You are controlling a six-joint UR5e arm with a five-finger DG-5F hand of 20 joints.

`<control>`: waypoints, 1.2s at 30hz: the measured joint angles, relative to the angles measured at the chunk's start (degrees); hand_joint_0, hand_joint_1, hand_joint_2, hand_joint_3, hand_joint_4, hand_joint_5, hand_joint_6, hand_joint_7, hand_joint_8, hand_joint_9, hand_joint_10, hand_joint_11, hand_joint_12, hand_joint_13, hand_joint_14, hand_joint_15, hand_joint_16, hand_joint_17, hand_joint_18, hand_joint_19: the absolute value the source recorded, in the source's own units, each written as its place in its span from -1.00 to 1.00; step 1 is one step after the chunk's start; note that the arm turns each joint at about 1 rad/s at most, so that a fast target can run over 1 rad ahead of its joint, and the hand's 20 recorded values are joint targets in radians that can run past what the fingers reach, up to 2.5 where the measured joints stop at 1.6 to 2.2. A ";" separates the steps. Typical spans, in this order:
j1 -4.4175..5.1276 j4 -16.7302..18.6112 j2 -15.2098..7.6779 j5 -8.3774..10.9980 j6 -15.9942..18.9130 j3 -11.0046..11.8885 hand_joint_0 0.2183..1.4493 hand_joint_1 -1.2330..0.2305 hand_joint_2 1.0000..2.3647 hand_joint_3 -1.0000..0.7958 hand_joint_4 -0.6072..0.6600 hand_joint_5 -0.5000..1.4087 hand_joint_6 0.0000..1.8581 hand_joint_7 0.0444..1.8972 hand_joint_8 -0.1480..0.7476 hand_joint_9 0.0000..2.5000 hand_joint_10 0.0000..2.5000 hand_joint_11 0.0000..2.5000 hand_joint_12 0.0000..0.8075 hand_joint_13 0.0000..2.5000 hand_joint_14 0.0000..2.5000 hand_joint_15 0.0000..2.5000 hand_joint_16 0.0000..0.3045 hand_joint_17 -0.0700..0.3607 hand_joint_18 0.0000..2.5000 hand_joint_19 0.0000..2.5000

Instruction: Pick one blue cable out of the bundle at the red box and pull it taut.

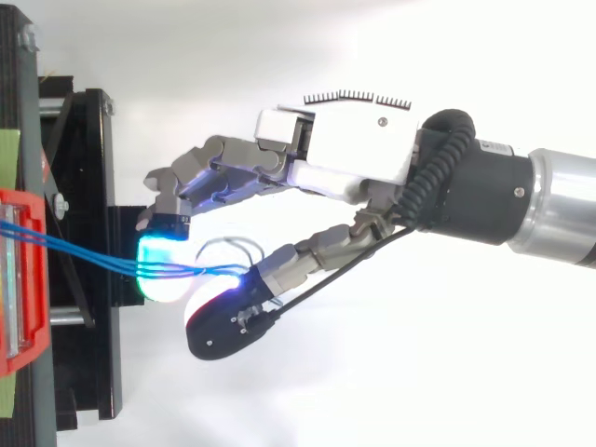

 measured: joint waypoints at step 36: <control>-0.82 -5.05 0.53 -0.39 0.05 0.00 -0.30 -0.45 -0.97 0.06 0.01 -0.65 -0.04 -0.05 0.11 -0.52 -1.00 -0.81 -0.09 -0.73 -1.00 -0.94 -0.64 -0.11 -0.65 -0.89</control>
